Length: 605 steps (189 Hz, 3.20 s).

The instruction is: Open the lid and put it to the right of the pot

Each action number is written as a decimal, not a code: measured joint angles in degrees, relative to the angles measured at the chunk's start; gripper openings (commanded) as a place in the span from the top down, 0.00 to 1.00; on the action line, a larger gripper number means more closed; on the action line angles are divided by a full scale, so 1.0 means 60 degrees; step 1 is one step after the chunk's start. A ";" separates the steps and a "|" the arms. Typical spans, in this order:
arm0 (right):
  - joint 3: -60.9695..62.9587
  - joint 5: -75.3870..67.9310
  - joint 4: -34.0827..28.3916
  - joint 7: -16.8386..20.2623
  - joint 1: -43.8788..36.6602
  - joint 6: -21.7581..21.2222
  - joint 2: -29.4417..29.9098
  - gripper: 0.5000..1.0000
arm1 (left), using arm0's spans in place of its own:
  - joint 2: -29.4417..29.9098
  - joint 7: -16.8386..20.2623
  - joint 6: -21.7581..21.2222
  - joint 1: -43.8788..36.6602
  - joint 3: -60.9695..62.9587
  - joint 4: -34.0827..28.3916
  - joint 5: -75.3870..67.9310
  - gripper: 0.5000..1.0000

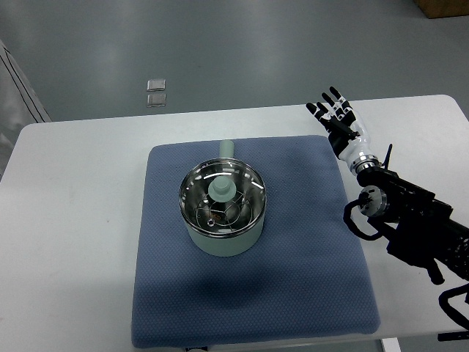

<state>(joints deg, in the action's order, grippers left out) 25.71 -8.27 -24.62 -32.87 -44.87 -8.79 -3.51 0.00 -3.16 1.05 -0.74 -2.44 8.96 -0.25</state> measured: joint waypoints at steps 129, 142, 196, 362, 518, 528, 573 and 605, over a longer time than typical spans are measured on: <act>-0.0120 0.0033 -0.0133 0.0043 -0.0401 -0.0010 -0.0171 0.14 | 0.0000 0.0000 0.0001 0.0007 0.0004 0.0000 -0.0004 0.00; -0.0136 0.0171 -0.0150 0.0044 -0.0437 -0.0016 -0.0237 0.14 | 0.0000 0.0000 0.0001 0.0006 0.0007 0.0000 -0.0004 0.00; -0.0127 0.2114 -0.0297 0.0059 -0.0835 -0.0041 -0.0358 0.14 | 0.0000 -0.0001 0.0002 0.0004 0.0000 0.0000 -0.0003 0.00; -0.0881 0.7595 -0.1692 0.0145 -0.2020 -0.0463 -0.1323 0.14 | 0.0000 0.0000 0.0002 0.0006 -0.0004 0.0000 -0.0002 0.00; -0.2480 1.4484 -0.4210 0.0012 -0.4832 -0.2451 -0.2116 0.14 | 0.0000 0.0000 0.0001 0.0005 -0.0002 0.0001 -0.0002 0.00; -0.2588 1.5056 -0.4409 0.0012 -0.5012 -0.2522 -0.2089 0.14 | 0.0000 0.0000 0.0001 0.0007 -0.0002 0.0001 -0.0002 0.00; -0.3564 1.6361 -0.4966 -0.0019 -0.5923 -0.2577 -0.2035 0.16 | 0.0000 -0.0001 0.0001 0.0004 -0.0002 0.0001 -0.0002 0.00; -0.4401 1.6744 -0.5433 -0.0125 -0.6660 -0.2575 -0.1886 0.17 | 0.0000 0.0000 0.0001 0.0007 -0.0003 0.0001 -0.0002 0.00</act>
<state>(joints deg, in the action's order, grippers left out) -0.69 92.20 -57.21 -33.62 -84.84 -24.24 -14.82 0.00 -3.16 1.05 -0.70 -2.46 8.97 -0.26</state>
